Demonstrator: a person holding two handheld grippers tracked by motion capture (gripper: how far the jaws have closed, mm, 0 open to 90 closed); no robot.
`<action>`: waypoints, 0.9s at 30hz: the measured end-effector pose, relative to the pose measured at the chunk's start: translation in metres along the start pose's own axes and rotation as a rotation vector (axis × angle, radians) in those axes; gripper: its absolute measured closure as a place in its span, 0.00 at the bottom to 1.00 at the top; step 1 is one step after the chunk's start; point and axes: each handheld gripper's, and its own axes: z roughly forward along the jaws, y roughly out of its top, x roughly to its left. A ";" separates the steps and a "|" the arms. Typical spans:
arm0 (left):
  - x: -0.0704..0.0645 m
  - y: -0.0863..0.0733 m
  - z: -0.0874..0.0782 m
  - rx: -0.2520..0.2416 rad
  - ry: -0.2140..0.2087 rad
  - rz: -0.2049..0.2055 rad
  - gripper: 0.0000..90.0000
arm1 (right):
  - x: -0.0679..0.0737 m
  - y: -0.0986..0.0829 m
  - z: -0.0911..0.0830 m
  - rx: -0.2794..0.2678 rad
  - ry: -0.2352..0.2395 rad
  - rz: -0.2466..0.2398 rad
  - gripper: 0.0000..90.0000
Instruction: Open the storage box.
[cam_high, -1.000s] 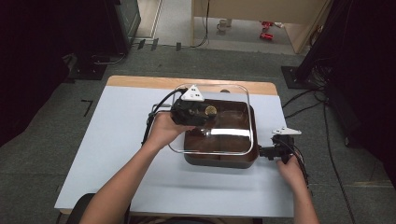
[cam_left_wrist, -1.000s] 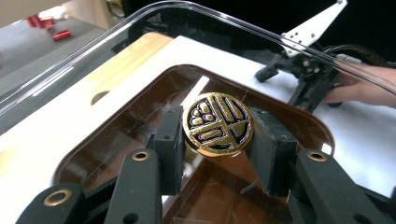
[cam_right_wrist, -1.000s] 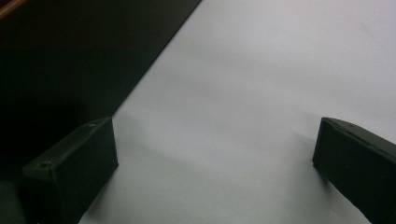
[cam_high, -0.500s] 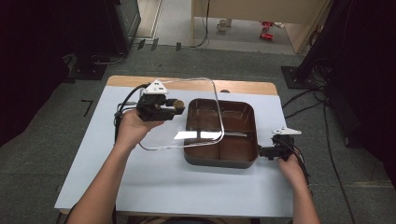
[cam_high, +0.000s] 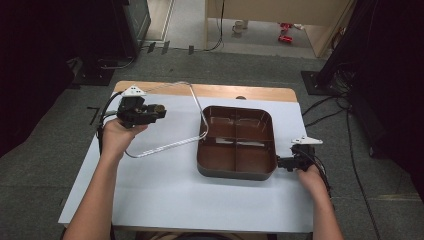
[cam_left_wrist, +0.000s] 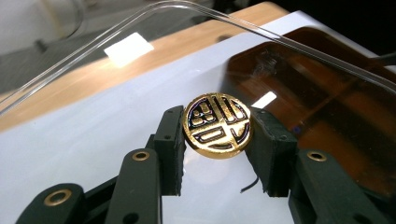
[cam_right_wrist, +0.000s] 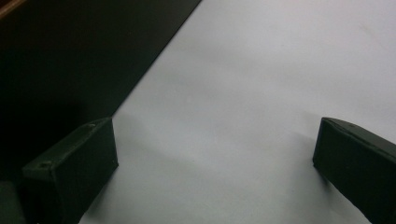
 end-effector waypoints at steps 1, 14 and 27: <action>0.011 -0.009 0.005 0.018 0.016 -0.025 0.66 | 0.000 0.000 0.000 0.000 0.000 0.002 0.00; 0.058 -0.055 0.034 0.103 0.081 -0.119 0.66 | 0.000 0.000 0.000 0.000 0.000 0.002 0.00; 0.073 -0.072 0.046 0.127 0.117 -0.164 0.66 | 0.000 0.000 0.000 0.000 -0.001 0.002 0.00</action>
